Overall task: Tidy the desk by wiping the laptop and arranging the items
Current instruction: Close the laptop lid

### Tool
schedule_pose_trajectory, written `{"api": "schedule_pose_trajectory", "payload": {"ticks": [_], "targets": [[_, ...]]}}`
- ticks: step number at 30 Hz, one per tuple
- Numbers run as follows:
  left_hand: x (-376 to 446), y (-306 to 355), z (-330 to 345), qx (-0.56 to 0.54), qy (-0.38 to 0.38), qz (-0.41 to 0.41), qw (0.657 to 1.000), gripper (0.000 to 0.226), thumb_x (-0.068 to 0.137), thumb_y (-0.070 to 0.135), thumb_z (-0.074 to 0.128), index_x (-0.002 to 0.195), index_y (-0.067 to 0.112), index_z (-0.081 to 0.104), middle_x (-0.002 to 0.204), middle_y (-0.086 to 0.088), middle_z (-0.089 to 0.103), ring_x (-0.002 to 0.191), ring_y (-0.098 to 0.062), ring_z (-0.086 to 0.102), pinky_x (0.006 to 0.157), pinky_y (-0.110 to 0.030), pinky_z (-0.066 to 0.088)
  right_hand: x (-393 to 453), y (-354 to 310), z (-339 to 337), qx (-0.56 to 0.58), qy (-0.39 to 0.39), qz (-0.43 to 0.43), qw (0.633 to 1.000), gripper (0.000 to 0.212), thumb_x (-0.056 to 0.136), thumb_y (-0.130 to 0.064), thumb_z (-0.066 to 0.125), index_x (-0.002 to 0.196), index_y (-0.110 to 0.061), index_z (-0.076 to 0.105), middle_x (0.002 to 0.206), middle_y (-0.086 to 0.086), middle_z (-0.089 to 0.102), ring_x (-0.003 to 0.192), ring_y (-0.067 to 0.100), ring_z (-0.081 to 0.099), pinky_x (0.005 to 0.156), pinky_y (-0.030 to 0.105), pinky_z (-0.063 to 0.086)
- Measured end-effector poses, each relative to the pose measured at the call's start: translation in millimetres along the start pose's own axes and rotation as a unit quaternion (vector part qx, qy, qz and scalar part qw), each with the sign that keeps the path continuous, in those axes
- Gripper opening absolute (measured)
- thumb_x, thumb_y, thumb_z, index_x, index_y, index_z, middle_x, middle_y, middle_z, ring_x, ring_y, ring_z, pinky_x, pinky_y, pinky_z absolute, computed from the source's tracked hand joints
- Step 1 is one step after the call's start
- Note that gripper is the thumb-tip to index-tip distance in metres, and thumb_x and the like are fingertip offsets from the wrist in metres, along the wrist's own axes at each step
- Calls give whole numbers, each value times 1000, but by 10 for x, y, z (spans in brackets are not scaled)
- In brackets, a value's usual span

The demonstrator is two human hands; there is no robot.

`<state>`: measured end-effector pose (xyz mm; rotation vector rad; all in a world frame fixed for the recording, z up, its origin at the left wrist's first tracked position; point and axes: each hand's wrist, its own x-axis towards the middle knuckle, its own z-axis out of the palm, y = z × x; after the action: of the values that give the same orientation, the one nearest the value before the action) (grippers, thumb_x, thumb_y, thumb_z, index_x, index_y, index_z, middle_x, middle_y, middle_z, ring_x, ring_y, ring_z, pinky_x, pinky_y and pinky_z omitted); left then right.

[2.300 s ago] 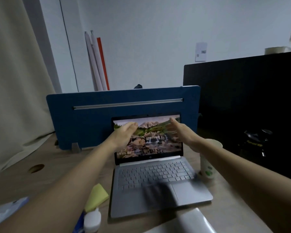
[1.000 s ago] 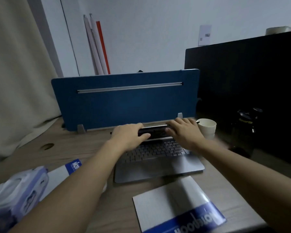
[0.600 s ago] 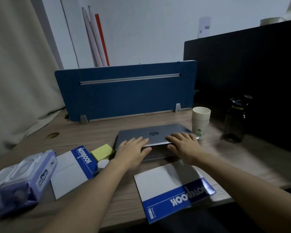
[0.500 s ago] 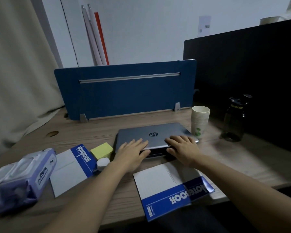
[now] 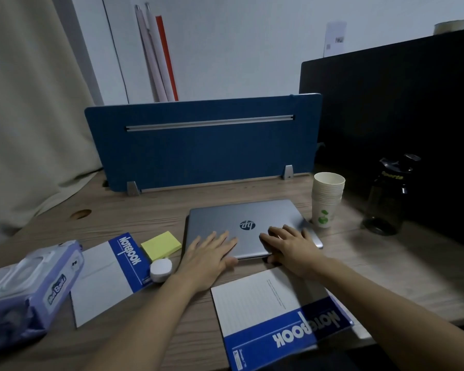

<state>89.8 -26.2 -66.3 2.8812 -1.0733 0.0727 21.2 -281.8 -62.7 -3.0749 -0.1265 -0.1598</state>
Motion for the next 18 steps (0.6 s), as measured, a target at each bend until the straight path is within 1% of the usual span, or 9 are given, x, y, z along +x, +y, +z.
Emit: {"api": "schedule_pose_trajectory", "payload": {"ticks": [4, 8, 11, 13, 15, 18], "targets": [[161, -35, 22, -7, 3, -31, 999, 57, 97, 63, 14, 151, 48, 5, 162, 16, 1, 150, -13, -2, 118, -51, 0, 148, 2, 79, -20, 41, -3, 999, 51, 96, -49, 43, 142, -40, 24, 148, -6, 31, 133, 25, 27, 107, 68, 20], [359, -65, 54, -21, 22, -72, 997, 53, 100, 56, 20, 150, 49, 8, 163, 16, 3, 150, -15, -1, 116, -57, -2, 401, 3, 117, 2, 43, 15, 999, 51, 98, -46, 43, 144, -39, 24, 150, -6, 28, 141, 29, 21, 109, 71, 10], [532, -115, 78, -27, 38, -101, 994, 52, 100, 55, 23, 149, 51, 8, 162, 17, 5, 150, -18, 1, 113, -62, -4, 637, 68, 139, 23, 40, 20, 999, 52, 98, -45, 43, 145, -41, 24, 152, -6, 26, 143, 29, 18, 111, 69, 7], [655, -164, 108, -30, 52, -117, 991, 51, 101, 50, 26, 148, 52, 9, 162, 18, 7, 150, -19, 2, 110, -64, -5, 791, 122, 180, 36, 39, 24, 998, 52, 98, -45, 43, 145, -42, 24, 154, -7, 24, 144, 29, 15, 111, 67, 6], [773, -218, 142, -31, 67, -134, 988, 52, 102, 44, 33, 147, 54, 10, 162, 19, 9, 149, -19, 3, 108, -65, -5, 946, 178, 225, 51, 39, 32, 997, 51, 98, -46, 43, 145, -44, 24, 156, -7, 23, 146, 29, 12, 111, 65, 3], [921, -305, 160, -46, 88, -153, 983, 51, 100, 44, 35, 145, 56, 15, 160, 21, 13, 148, -19, 6, 108, -64, -5, 1154, 239, 275, 61, 45, 38, 996, 50, 96, -49, 43, 142, -47, 25, 155, -8, 24, 145, 28, 12, 111, 62, 4]]}}
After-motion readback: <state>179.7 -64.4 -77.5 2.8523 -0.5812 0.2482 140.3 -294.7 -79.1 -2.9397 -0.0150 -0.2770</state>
